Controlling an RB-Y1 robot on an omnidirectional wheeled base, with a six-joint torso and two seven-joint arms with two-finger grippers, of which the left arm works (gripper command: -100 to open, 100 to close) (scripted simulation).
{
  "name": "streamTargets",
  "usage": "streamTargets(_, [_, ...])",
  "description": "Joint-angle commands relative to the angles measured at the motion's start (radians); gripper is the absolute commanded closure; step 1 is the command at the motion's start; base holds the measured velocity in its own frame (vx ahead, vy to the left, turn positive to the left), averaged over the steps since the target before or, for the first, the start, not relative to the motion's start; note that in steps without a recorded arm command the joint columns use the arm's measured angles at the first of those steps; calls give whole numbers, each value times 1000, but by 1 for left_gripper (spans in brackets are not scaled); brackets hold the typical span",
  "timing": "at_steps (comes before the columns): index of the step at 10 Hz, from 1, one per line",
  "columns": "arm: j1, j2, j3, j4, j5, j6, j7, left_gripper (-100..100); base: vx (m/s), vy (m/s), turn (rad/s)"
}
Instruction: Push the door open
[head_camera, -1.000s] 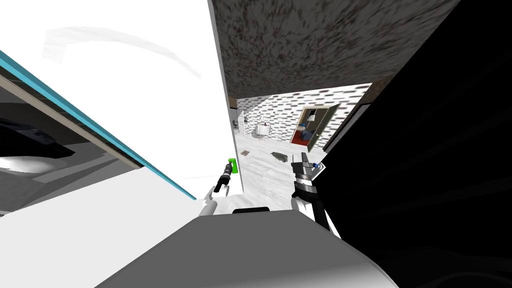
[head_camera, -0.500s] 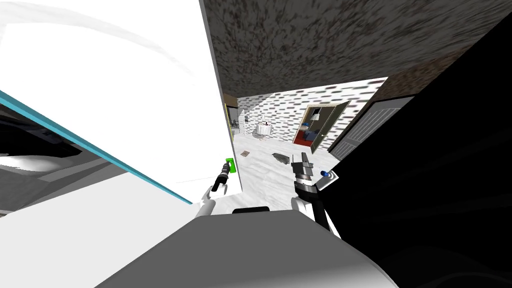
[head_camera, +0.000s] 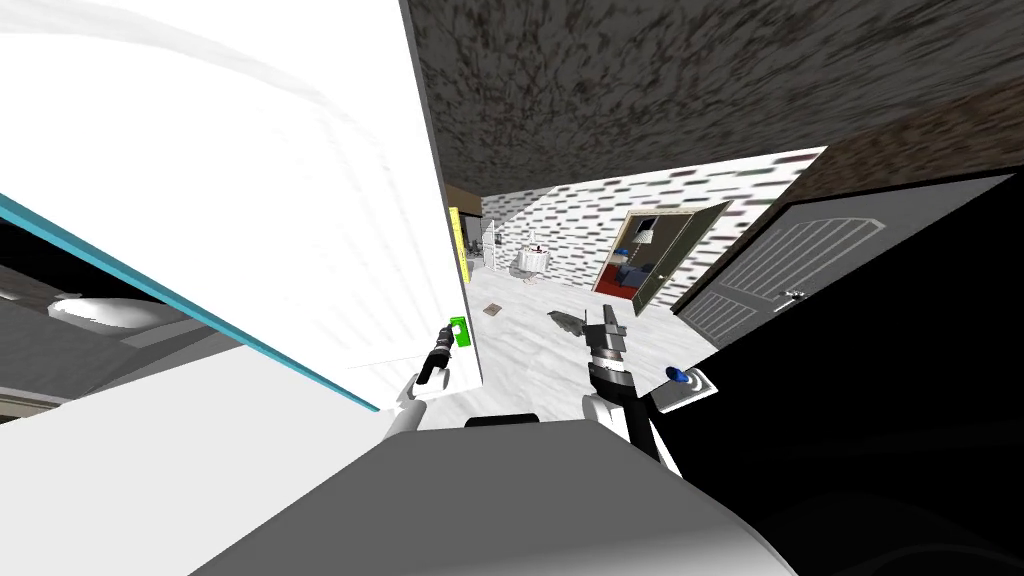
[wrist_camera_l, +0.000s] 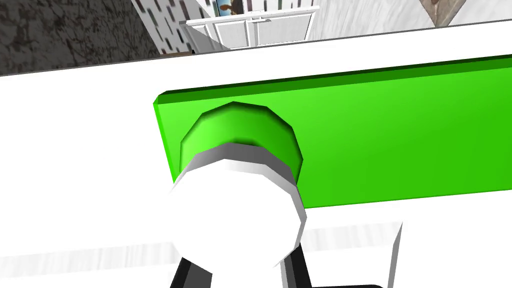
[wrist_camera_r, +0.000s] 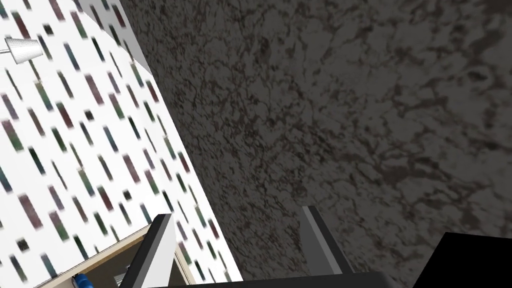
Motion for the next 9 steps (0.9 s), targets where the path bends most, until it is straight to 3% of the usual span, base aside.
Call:
streamTargets(1, [-7,0,29,0,3,-2,-7,100,199,-99,122])
streamTargets(2, [10,-6,7,-22,-5,6,-15,-100,-24,-7,88])
streamTargets(3, [10,-6,7,-22,-5,6,-15,-100,-144,63,9])
streamTargets(5, [19,-31,-6,-39,-13,10,-31,-100,-198,41,48])
streamTargets(8, [30,-92,-22,-60,-24,15,-50,-100,-221,-16,43])
streamTargets(9, [31,-103,-24,-62,-25,16,-52,-100,-147,-53,26])
